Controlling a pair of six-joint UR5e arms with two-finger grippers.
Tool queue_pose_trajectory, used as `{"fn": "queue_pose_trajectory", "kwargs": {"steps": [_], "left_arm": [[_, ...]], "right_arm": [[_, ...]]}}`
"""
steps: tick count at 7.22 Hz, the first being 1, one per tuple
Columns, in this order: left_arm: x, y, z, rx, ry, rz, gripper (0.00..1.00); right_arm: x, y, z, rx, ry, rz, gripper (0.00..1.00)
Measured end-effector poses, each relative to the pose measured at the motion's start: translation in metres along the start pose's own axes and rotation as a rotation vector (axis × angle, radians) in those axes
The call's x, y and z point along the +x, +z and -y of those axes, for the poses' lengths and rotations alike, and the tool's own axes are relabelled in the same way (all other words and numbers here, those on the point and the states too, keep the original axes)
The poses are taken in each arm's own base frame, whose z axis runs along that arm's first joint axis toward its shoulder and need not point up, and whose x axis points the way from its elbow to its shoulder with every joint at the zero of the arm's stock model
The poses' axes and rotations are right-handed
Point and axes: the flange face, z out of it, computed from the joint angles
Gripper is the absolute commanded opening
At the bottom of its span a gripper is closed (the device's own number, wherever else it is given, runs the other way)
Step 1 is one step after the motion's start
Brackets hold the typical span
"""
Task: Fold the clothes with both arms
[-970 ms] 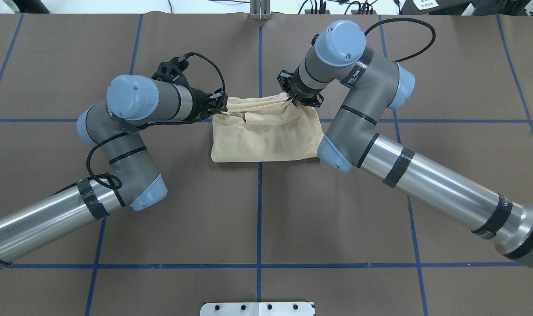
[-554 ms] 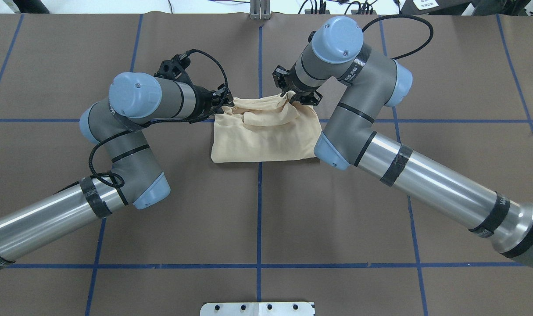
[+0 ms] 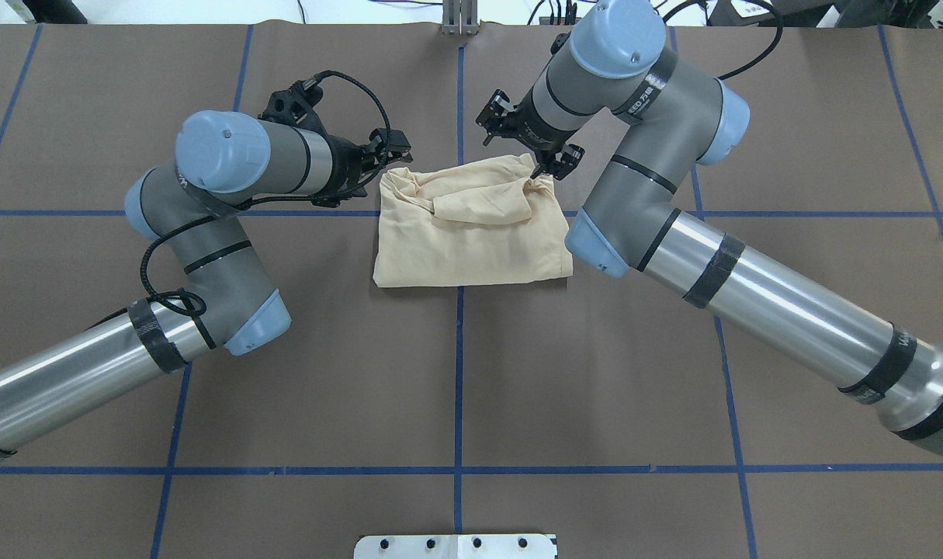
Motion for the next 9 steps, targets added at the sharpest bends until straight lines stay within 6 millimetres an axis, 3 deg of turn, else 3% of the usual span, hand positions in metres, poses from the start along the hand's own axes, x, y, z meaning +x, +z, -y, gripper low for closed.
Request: {"fn": "queue_pose_trajectory", "kwargs": {"steps": [1, 3, 4, 6, 9], "left_arm": [[-0.015, -0.017, 0.005, -0.008, 0.026, -0.001, 1.0], [-0.043, -0.047, 0.01, -0.009, 0.089, -0.002, 0.99], [-0.054, -0.053, 0.011, -0.011, 0.102, 0.005, 1.0], [-0.073, -0.058, 0.012, -0.013, 0.105, 0.021, 1.0], [-0.089, -0.059, 0.014, -0.012, 0.101, 0.038, 1.0]], "right_arm": [[0.0, 0.003, -0.019, -0.005, -0.028, 0.007, 0.99], [0.004, 0.039, -0.08, 0.05, -0.182, -0.026, 0.99], [0.003, 0.053, -0.099, 0.09, -0.306, -0.078, 0.98], [0.007, 0.073, -0.113, 0.133, -0.504, -0.174, 0.97], [-0.002, 0.096, -0.11, 0.141, -0.551, -0.228, 0.98]]}}
